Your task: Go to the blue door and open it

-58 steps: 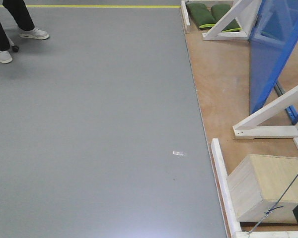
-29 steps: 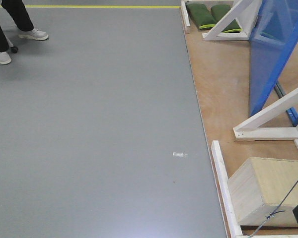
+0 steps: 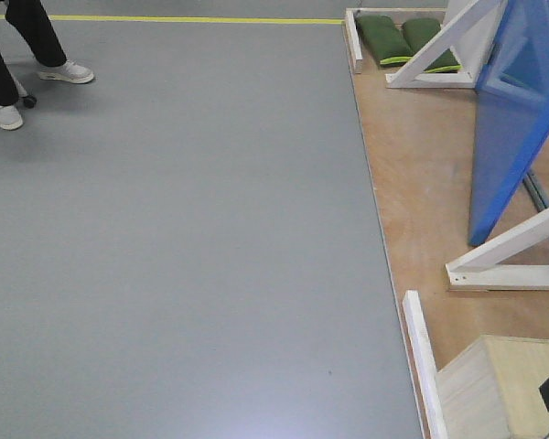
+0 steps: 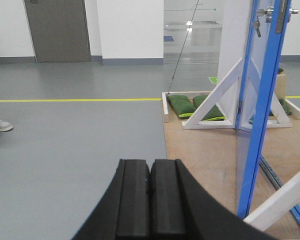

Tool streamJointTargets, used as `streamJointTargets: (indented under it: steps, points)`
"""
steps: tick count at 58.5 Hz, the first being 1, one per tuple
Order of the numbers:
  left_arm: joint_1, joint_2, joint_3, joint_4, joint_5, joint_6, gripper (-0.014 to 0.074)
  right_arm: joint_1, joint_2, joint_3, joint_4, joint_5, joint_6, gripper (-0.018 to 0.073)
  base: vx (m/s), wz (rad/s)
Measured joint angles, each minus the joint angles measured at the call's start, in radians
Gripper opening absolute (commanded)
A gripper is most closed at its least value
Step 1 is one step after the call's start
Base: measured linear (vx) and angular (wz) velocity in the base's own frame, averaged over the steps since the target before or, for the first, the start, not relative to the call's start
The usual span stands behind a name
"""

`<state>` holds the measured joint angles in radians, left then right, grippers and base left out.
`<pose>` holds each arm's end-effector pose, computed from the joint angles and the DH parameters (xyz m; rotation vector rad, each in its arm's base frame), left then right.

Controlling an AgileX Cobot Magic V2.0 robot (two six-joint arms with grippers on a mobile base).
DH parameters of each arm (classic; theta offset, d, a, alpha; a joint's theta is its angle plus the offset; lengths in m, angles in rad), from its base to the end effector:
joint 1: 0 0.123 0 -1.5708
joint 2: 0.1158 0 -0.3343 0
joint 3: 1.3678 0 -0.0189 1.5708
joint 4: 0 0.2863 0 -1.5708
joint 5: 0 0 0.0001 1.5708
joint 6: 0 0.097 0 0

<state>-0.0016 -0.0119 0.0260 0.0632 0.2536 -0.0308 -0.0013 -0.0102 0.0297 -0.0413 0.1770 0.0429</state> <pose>0.0471 0.0015 0.1800 0.0164 1.7508 0.0349 0.0483 -0.0008 0.1858 0.0085 1.6799 -0.0054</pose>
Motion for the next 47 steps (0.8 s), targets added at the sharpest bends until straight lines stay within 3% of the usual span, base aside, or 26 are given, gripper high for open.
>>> streamJointTargets:
  steps: [47]
  points:
    - [0.000,0.000,0.000,0.000,0.000,0.000,0.0073,0.000,0.000,0.000,0.000,0.000,0.000,0.0012,0.34,0.01]
